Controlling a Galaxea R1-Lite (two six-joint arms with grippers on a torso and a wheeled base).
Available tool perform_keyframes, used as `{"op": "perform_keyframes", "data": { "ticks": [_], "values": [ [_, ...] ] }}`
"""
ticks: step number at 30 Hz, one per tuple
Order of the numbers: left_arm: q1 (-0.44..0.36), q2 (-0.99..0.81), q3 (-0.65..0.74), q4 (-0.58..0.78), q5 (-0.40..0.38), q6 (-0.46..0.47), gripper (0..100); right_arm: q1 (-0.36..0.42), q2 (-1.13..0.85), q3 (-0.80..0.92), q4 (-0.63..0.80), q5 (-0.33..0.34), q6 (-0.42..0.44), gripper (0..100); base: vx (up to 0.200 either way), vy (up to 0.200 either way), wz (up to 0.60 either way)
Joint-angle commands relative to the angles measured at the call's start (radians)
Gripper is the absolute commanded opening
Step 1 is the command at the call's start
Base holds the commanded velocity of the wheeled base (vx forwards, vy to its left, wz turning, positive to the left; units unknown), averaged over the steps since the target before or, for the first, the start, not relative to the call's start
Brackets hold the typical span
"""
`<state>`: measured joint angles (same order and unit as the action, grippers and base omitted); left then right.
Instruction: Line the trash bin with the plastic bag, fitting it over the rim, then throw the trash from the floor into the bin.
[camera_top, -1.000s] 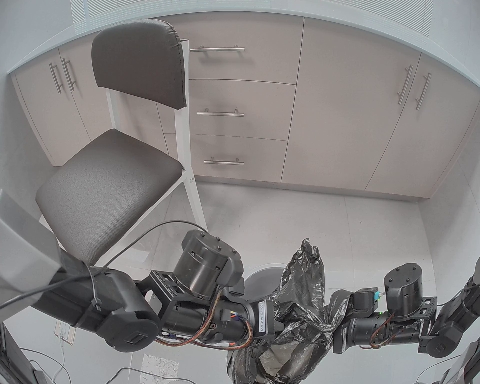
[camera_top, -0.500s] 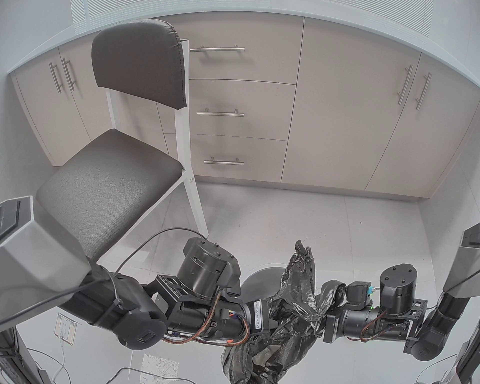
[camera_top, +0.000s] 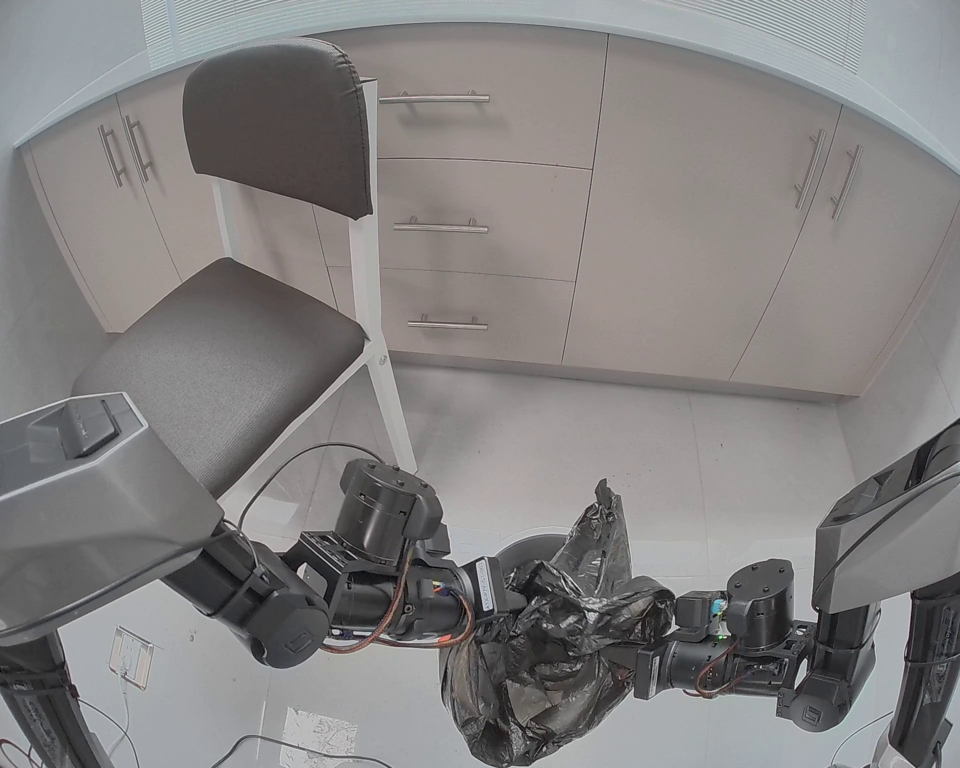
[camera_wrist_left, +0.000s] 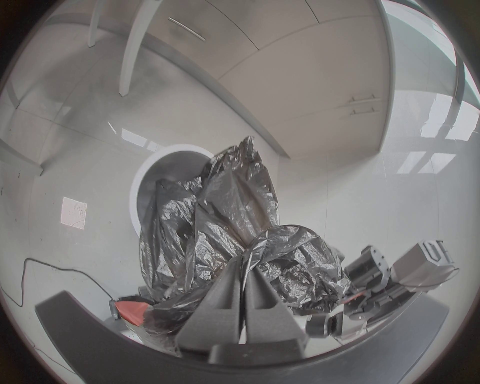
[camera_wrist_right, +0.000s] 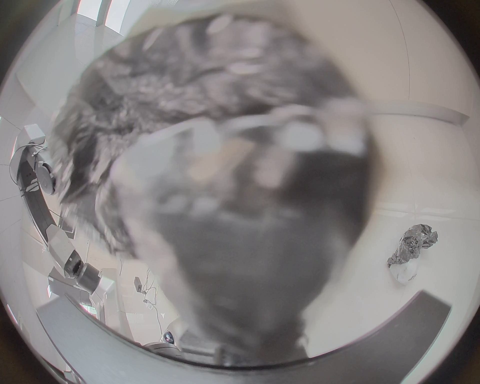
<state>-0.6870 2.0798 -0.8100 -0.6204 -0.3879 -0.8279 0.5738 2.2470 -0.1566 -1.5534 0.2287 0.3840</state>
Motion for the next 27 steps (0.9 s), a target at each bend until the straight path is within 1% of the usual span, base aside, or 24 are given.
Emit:
{"op": "perform_keyframes", "data": {
  "ticks": [1,4,7,10,13,15,18,20,23,27],
  "values": [
    [0.043,0.060,0.002,-0.045,0.000,0.001,0,-0.014,0.054,0.005,-0.017,-0.005,0.001,0,0.000,0.000,0.00],
    [0.057,0.105,0.000,-0.093,0.001,0.016,0,-0.042,0.086,0.017,-0.017,-0.011,-0.002,0,0.000,0.000,0.00],
    [0.073,0.121,0.006,-0.127,0.001,0.026,0,-0.058,0.103,0.037,-0.017,-0.011,-0.030,0,0.000,0.000,0.00],
    [0.075,0.125,0.012,-0.136,0.004,0.029,0,-0.058,0.123,0.055,-0.017,-0.014,-0.050,0,0.000,0.000,0.00],
    [0.072,0.128,0.015,-0.137,0.006,0.033,0,-0.058,0.138,0.060,-0.017,-0.028,-0.050,0,0.000,0.000,0.00],
    [0.072,0.132,0.018,-0.137,0.006,0.059,0,-0.060,0.157,0.058,-0.017,-0.062,-0.051,0,0.000,0.000,0.00],
    [0.073,0.134,0.020,-0.137,0.006,0.069,0,-0.060,0.163,0.057,-0.017,-0.068,-0.051,0,0.000,0.000,0.00],
    [0.073,0.137,0.031,-0.139,0.007,0.095,0,-0.061,0.190,0.046,-0.017,-0.072,-0.065,0,0.000,0.000,0.00],
    [0.075,0.143,0.035,-0.165,0.007,0.096,0,-0.081,0.203,0.037,-0.017,-0.085,-0.088,0,0.000,0.000,0.00],
    [0.073,0.154,0.055,-0.211,0.009,0.099,0,-0.084,0.218,0.025,-0.017,-0.097,-0.093,0,0.000,0.000,0.00]
  ]
}}
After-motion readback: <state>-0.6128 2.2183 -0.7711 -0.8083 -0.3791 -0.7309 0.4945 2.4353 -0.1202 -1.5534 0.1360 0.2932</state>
